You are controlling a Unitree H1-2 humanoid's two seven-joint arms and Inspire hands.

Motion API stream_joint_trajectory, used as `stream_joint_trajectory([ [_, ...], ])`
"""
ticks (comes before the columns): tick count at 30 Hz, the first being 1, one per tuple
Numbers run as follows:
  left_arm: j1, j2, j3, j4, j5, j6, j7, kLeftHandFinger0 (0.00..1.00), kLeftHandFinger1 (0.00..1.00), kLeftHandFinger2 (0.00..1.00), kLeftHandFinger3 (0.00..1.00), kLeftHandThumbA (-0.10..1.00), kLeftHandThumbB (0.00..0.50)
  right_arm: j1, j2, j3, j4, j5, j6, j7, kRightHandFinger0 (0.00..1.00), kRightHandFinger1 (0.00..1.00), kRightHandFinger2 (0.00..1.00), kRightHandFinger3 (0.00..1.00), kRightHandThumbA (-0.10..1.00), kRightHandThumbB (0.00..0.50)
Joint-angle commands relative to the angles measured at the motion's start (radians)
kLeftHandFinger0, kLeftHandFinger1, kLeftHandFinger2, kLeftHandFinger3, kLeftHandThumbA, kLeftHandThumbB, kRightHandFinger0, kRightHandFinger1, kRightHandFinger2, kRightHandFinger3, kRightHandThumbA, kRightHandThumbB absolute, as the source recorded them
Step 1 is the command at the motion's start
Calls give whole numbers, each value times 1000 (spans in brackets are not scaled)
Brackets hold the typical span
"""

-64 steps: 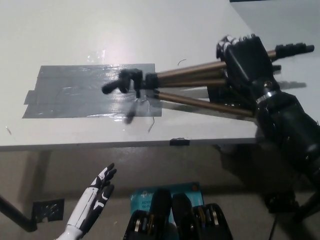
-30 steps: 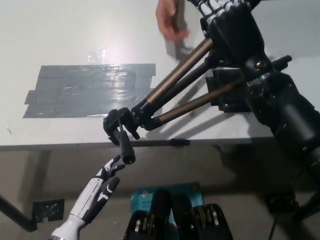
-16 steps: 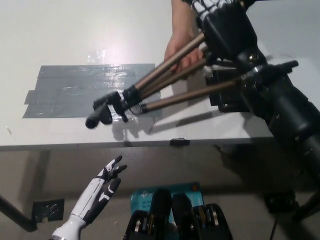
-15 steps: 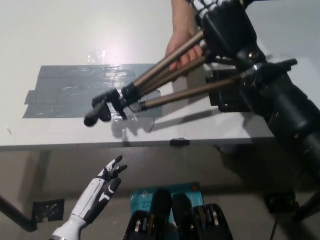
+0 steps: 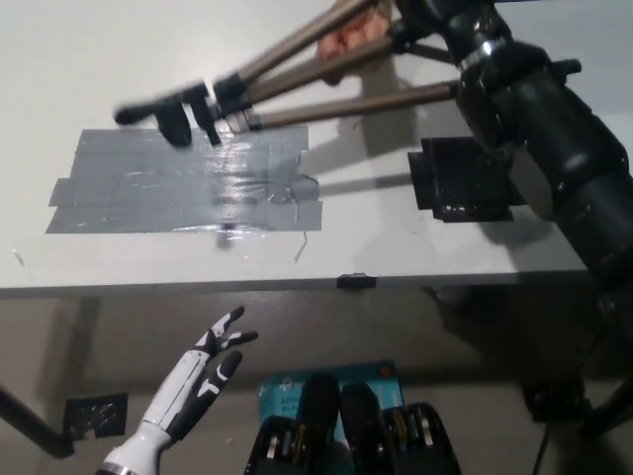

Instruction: A tripod is kept on the middle of the desk infront of the robot and the robot grabs one of its legs to pick it up and hands it to a person

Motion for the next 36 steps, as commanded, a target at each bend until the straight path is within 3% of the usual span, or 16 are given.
stream_joint_trajectory([
  [1,-16,19,-2,-33,7,-10,-17,968,880,808,1000,1000,186,-62,2,-76,-101,212,80,432,1000,1000,1000,1000,552,441],
  [2,-14,20,-3,-37,4,-4,-21,951,875,805,1000,1000,168,-56,-2,-89,-149,275,134,600,1000,1000,1000,1000,621,496],
  [8,-18,26,-3,-43,-1,14,-32,915,860,800,1000,1000,176,-46,-28,-143,-290,570,279,1089,1000,1000,1000,1000,690,500],
  [11,-18,28,-5,-40,4,0,-29,930,858,798,999,1000,155,-41,-68,-160,-450,782,510,1353,1000,1000,1000,1000,576,500],
  [15,-16,28,-6,-37,4,-1,-29,927,847,792,991,1000,146,-38,-112,-171,-556,939,601,1475,1000,1000,1000,1000,547,500],
  [16,-16,30,-7,-34,3,-3,-30,929,847,796,996,1000,134,-35,-125,-179,-588,976,625,1489,1000,1000,1000,1000,572,500],
  [17,-14,29,-7,-34,0,-6,-31,917,845,803,1000,1000,104,-29,-152,-192,-644,1039,635,1498,1000,1000,1000,1000,680,500],
  [19,-10,28,-8,-37,2,-6,-30,903,838,801,1000,1000,94,-23,-178,-213,-693,1103,635,1500,1000,1000,1000,1000,729,500],
  [28,-13,25,-21,-26,21,-12,-27,946,835,803,1000,1000,96,17,-299,-350,-918,1402,635,1297,1000,1000,1000,1000,763,500],
  [30,-18,24,-21,-28,20,-8,-29,952,833,797,1000,1000,105,57,-330,-383,-1036,1426,635,1259,1000,1000,1000,1000,836,500],
  [31,-21,29,-19,-33,18,0,-33,953,833,796,1000,1000,106,115,-352,-404,-1166,1422,635,1220,1000,1000,1000,1000,958,500],
  [32,-22,29,-17,-33,13,-2,-34,949,831,792,1000,1000,97,165,-363,-420,-1267,1399,634,1198,1000,1000,1000,1000,1000,500],
  [36,-46,29,-14,-21,17,-7,-30,938,824,781,1000,1000,97,338,-439,-408,-1544,1361,613,1086,1000,1000,1000,1000,1000,500],
])
